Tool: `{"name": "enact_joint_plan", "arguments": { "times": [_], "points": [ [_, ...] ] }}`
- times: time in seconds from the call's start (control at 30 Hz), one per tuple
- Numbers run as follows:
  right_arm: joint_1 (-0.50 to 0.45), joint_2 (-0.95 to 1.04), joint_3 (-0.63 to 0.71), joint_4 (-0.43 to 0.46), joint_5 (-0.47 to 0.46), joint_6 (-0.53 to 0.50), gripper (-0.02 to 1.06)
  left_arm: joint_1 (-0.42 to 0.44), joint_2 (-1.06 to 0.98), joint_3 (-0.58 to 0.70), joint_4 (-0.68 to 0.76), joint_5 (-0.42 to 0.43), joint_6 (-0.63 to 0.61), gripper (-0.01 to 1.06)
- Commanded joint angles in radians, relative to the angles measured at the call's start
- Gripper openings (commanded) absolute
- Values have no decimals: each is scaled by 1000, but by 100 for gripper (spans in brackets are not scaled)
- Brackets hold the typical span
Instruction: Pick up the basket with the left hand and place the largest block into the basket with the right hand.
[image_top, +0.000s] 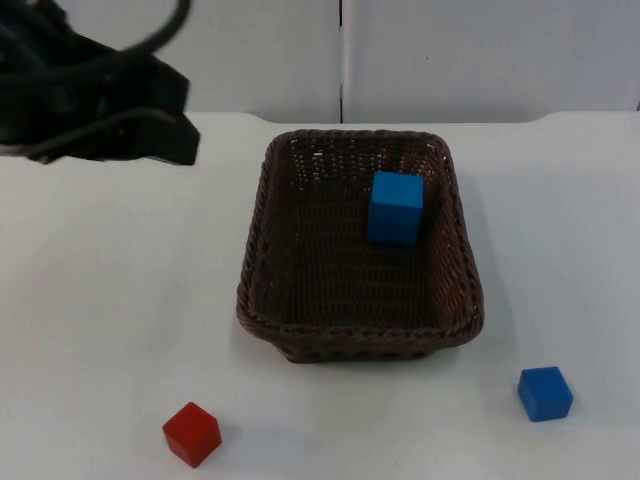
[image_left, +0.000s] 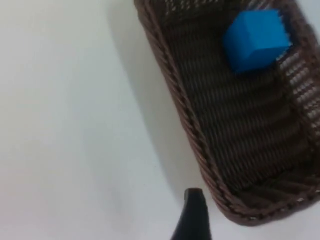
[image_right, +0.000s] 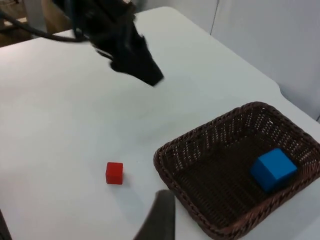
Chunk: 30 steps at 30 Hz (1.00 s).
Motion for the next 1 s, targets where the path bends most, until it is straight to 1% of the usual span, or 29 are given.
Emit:
{"name": "enact_joint_plan", "arguments": {
  "times": [0.0,0.03,0.1,0.13,0.17,0.27,0.33,0.37,0.43,0.53,0.57,0.6,0.67,0.7,0.73,0.87,0.9,0.97],
  "points": [
    [-3,-60,44,-7,-27,26,77,-4,-113,38,10,16,-8,64],
    [-3,-60,44,-7,-27,26,77,-4,-113,38,10,16,-8,64],
    [-3,-103,70,-13,-27,52,77,-4,-244,62,20,43,-8,64],
    [-3,-128,82,-27,-27,66,77,-4,-287,64,27,58,-8,64],
    [-3,-128,82,-27,-27,66,77,-4,-287,64,27,58,-8,64],
    [-3,-204,119,-86,-21,153,77,-4,-434,64,52,104,-8,64],
    [-3,-256,140,-120,4,185,77,-4,-535,64,73,136,-8,64],
    [-3,-256,140,-120,4,185,77,-4,-535,64,73,136,-8,64],
    [-3,-302,153,-143,31,220,77,-4,-623,64,88,171,-8,64],
    [-3,-371,165,-162,74,245,77,-4,-750,64,121,236,-8,64],
    [-3,-371,165,-162,74,245,77,-4,-750,64,121,236,-8,64],
    [-3,-393,165,-168,96,254,77,-4,-782,64,131,259,-8,64],
    [-3,-443,165,-170,141,260,77,-4,-852,64,170,301,-37,64],
    [-3,-464,165,-170,157,260,77,-2,-894,64,212,327,-84,64],
    [-3,-464,165,-170,157,260,77,-2,-894,64,212,327,-84,64],
    [-3,-536,165,-170,217,277,77,-2,-992,64,272,408,-119,64],
    [-3,-536,165,-170,217,277,77,-2,-992,64,272,408,-119,64],
    [-3,-565,165,-170,265,291,77,-2,-1036,64,288,446,-145,64]
  ]
}}
